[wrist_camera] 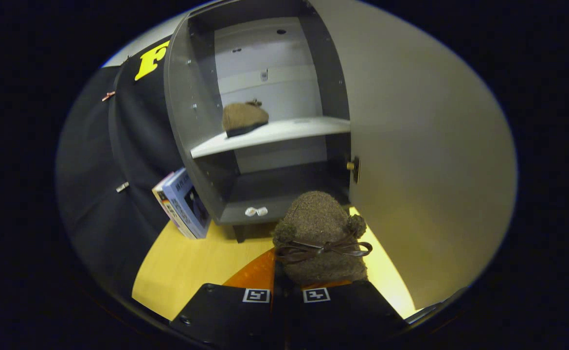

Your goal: Open the shoe cabinet door, grab the shoes and put them into the shoe cabinet, then close the shoe cabinet door.

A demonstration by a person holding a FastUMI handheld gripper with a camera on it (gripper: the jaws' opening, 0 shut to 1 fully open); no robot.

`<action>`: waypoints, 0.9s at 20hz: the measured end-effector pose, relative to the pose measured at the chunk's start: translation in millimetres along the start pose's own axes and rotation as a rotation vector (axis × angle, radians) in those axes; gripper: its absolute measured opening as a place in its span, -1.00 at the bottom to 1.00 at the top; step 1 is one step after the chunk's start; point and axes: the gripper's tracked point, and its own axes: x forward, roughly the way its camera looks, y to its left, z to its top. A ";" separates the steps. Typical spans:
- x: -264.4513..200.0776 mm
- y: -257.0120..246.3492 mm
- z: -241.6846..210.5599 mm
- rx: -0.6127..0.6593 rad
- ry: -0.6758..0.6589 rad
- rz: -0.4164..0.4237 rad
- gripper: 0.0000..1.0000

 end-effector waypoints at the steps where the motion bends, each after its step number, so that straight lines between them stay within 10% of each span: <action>1: -5.9 2.6 19.1 -0.007 -0.010 0.001 -0.80; 12: 54.2 41.9 237.7 -0.032 -0.177 0.031 -0.80; 18: 158.0 43.2 269.4 -0.056 -0.128 -0.004 -0.80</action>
